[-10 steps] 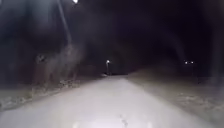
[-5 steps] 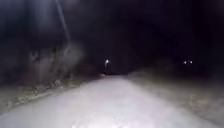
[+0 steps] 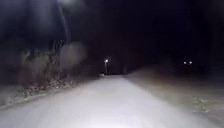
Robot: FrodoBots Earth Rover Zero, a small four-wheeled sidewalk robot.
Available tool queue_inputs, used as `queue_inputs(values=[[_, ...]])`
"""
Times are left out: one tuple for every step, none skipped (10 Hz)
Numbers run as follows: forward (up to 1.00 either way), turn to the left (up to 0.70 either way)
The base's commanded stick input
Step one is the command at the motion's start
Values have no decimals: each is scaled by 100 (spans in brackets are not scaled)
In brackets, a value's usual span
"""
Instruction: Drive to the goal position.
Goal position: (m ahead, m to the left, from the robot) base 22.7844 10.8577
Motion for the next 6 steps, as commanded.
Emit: queue_inputs(values=[[70, 0], [70, 0], [70, 0], [70, 0], [70, 0], [70, 0]])
